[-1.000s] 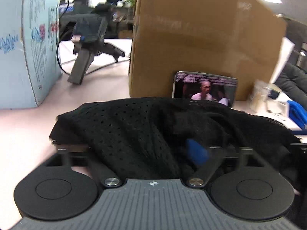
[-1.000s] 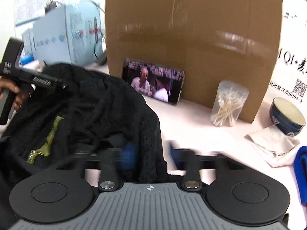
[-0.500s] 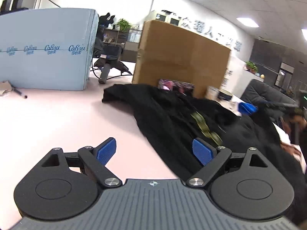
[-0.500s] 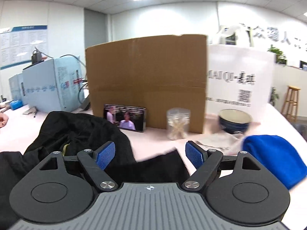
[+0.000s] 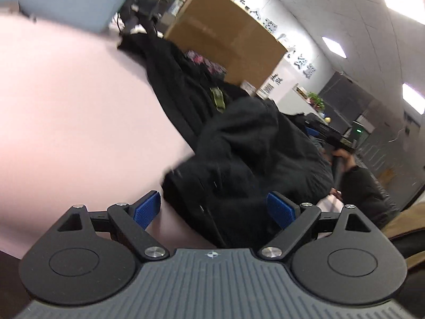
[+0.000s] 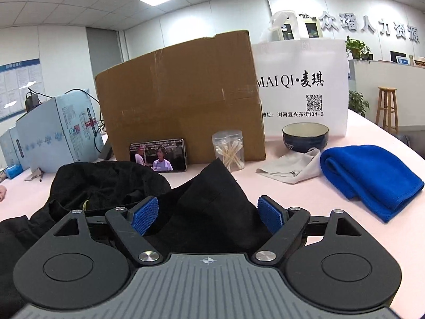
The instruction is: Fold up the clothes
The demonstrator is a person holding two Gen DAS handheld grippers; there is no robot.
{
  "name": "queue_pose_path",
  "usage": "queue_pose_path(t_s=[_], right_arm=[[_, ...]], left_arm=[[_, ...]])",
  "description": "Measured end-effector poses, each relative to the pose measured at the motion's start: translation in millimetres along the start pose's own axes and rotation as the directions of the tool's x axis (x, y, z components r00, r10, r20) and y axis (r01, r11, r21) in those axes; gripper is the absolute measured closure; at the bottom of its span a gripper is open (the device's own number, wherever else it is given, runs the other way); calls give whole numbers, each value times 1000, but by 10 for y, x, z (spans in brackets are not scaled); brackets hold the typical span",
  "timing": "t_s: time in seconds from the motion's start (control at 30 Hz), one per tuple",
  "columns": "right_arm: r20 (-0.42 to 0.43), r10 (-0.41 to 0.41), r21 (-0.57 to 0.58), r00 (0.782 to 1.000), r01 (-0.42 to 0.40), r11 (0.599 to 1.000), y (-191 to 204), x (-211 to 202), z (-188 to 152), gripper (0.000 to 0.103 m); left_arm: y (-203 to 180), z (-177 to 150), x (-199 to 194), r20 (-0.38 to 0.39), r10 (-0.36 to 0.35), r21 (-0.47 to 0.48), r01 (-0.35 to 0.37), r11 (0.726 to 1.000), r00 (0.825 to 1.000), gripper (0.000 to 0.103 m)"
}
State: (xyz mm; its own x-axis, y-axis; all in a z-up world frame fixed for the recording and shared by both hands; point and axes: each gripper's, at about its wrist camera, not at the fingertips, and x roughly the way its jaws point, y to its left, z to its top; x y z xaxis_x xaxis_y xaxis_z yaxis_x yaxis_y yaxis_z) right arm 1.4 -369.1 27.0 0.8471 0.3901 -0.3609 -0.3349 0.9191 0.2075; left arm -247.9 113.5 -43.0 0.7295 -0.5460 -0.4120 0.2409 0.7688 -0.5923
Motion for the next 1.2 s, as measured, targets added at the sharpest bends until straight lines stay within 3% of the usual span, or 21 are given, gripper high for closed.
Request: queue_pose_path(t_s=[0.13,0.17,0.2,0.23,0.27,0.33,0.37,0.47,0.53,0.6,0.73,0.87,0.93,0.97,1.07,1.13,1.2], right_arm=[[-8,-22,43,1000,23,999,-16,76,-51,28],[-10,-35,32,999,36,999,-3,77,-77,40],[-10,-48,21,999,48,999,9,78,-103,59],[-12,-60,10,998,60,998,19,79,-127,68],[-18,-68,2,998,68,998,23,86,-145,84],[-7,-98,-9,995,98,995,43,69,-203,94],[9,-104,-1,995,104,995,46,55,-210,97],[85,-107,35,991,104,994,81,-52,-166,99],[124,-94,30,988,91,995,132,-127,-88,100],[183,-56,17,982,54,998,240,-252,35,100],[274,10,0,962,-11,1000,420,-467,198,100],[369,60,-5,927,-62,998,550,-785,261,100],[416,91,-2,905,-99,995,571,-1002,230,100],[427,97,1,899,-107,994,570,-1075,211,100],[460,107,11,882,-126,992,582,-1436,23,100],[453,101,26,886,-126,992,606,-1637,-146,100],[432,92,35,897,-119,992,656,-1822,-333,100]], left_arm=[[-99,-23,171,-12,-105,-22,105,994,994,16],[-127,-33,224,-12,-96,-17,96,995,995,18],[-155,-43,277,-11,-87,-13,87,996,996,19],[-182,-53,330,-10,-78,-8,78,997,997,33],[-233,-62,386,0,-46,10,46,999,999,56],[-341,-48,482,36,34,74,-37,997,999,76],[-357,-19,509,55,38,92,-43,995,998,84],[-372,178,496,144,50,153,-72,986,988,91],[-406,442,383,279,80,240,-150,959,957,93],[-414,789,223,405,75,282,-202,938,911,94],[-543,1362,-48,561,-15,389,-247,888,828,94],[-680,1714,-399,629,-196,477,-174,862,753,94],[-685,1790,-555,621,-279,515,-113,850,732,94],[-670,1796,-633,607,-319,539,-83,838,728,94],[-492,1608,-869,516,-449,643,17,766,730,93],[-341,1443,-991,457,-469,657,68,751,755,93],[-200,1288,-1048,413,-449,647,92,757,792,93]])
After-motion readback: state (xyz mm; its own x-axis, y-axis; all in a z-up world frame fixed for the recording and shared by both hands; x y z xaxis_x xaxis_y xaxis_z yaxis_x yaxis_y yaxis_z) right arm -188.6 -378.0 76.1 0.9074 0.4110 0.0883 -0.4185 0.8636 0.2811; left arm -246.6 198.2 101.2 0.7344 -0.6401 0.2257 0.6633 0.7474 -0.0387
